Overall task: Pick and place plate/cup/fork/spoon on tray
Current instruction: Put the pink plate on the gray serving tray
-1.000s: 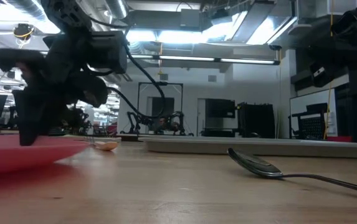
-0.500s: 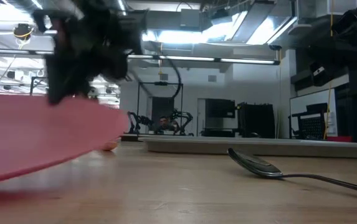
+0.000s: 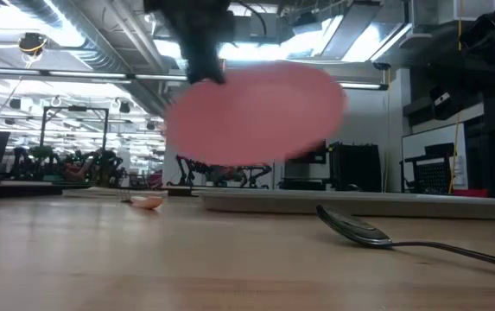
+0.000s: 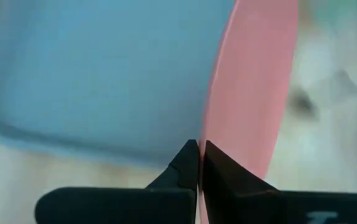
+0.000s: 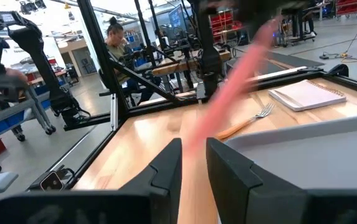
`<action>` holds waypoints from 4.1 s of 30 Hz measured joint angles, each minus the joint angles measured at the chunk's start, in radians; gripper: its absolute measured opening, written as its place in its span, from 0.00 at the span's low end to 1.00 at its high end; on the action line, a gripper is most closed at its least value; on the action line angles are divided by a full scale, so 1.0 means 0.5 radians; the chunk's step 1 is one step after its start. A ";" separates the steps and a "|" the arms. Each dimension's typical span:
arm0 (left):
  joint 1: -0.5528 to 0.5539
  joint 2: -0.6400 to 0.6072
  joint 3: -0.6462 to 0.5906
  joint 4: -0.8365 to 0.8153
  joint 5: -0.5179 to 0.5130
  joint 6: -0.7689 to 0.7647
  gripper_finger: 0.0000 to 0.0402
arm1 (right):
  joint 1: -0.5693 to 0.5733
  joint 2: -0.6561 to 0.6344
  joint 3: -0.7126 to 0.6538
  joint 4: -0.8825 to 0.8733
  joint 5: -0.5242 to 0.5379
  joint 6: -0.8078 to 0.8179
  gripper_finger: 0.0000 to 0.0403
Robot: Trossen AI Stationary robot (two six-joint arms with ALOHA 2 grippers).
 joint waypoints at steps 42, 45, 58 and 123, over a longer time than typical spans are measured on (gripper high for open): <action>-0.049 0.788 0.001 1.188 -0.499 -0.801 0.04 | -0.001 -0.001 0.001 0.034 -0.001 -0.006 0.19; -0.074 0.802 0.000 1.181 -0.577 -0.801 0.04 | 0.000 -0.001 0.001 0.033 -0.001 -0.004 0.19; -0.067 0.810 0.001 1.196 -0.648 -0.799 0.05 | -0.001 0.000 0.000 0.030 -0.002 -0.003 0.19; -0.353 0.939 0.019 0.770 -0.819 -0.334 0.24 | 0.000 0.014 0.001 0.001 -0.002 -0.008 0.19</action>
